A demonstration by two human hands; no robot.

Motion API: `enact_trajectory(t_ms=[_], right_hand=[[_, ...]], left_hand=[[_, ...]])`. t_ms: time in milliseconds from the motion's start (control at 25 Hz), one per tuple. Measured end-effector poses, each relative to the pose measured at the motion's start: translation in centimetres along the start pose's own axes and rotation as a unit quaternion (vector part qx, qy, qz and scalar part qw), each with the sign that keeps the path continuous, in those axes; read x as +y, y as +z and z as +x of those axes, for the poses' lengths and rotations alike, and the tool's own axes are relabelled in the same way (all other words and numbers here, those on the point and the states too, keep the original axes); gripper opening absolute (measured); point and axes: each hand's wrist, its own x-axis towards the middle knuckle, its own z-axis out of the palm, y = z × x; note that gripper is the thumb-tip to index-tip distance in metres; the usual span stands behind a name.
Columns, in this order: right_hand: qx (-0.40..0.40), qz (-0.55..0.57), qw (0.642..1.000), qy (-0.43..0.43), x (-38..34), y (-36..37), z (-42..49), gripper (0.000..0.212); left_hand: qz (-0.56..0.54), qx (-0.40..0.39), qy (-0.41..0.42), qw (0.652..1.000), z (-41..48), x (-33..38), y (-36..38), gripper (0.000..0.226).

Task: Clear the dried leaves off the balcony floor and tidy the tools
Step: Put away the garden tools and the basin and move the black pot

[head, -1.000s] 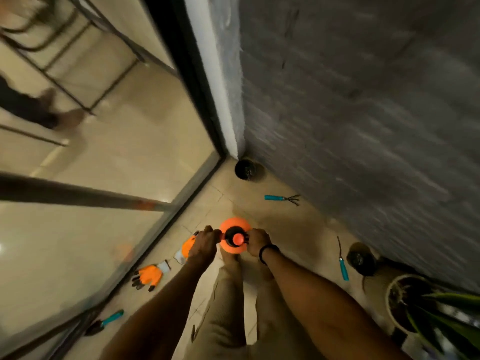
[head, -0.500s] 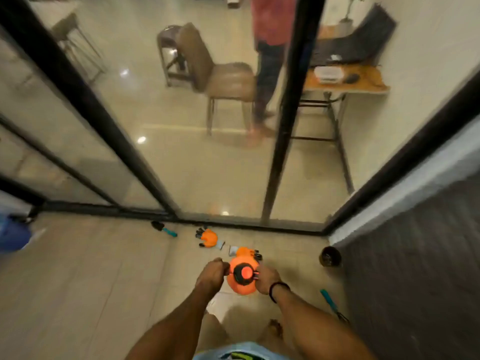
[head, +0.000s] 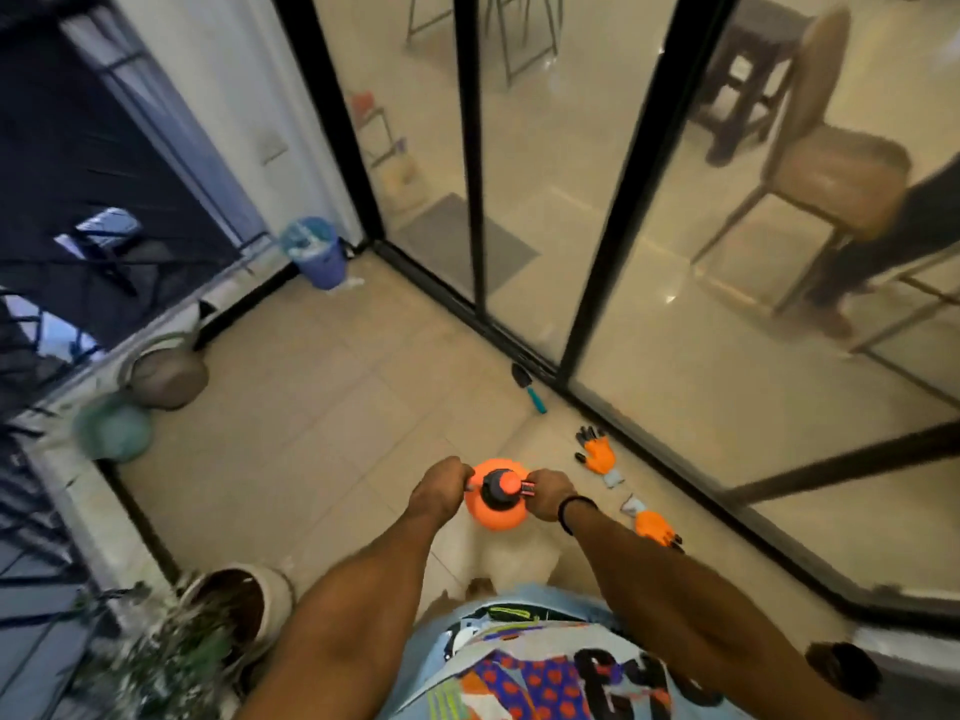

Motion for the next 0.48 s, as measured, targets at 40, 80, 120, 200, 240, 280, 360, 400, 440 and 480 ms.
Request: enact_trajectory(t_ms=[40,80,120,200,240,280,360,400,440,480], right_hand=[[-0.001,-0.013,1.000,-0.017,-2.5,-0.5,1.5,0.027],[-0.002,-0.030,0.999,-0.035,-5.1,-1.2,3.2,0.027],[-0.008,-0.048,0.998,-0.050,-7.5,-1.7,4.8,0.027],[-0.023,-0.080,0.993,-0.081,-12.3,-2.8,8.5,0.026],[-0.029,-0.096,0.990,-0.100,-14.6,-3.5,10.4,0.026],[-0.034,-0.111,0.986,-0.119,-17.0,-4.2,12.5,0.026],[-0.053,-0.142,0.978,-0.146,-22.1,-5.4,17.1,0.027],[-0.060,-0.155,0.974,-0.156,-24.4,-6.1,19.4,0.026],[-0.062,-0.167,0.969,-0.170,-26.8,-6.8,21.7,0.026],[-0.061,-0.178,0.965,-0.185,-29.3,-7.8,23.8,0.026]], left_hand=[[-0.020,0.007,-0.024,1.000,-0.1,-1.9,-1.8,0.022],[-0.039,0.018,-0.036,0.998,0.0,-3.8,-3.6,0.022],[-0.056,0.022,-0.052,0.997,0.1,-5.6,-5.1,0.026],[-0.083,0.047,-0.085,0.992,0.8,-9.5,-7.7,0.031],[-0.087,0.061,-0.102,0.989,1.5,-11.5,-8.8,0.026],[-0.090,0.072,-0.122,0.986,2.1,-13.5,-10.0,0.018],[-0.105,0.089,-0.158,0.978,4.2,-18.1,-12.4,0.012],[-0.118,0.101,-0.174,0.972,5.2,-20.1,-13.6,0.013],[-0.131,0.110,-0.185,0.968,6.2,-22.0,-14.8,0.014],[-0.142,0.121,-0.197,0.962,7.2,-23.9,-16.4,0.014]])
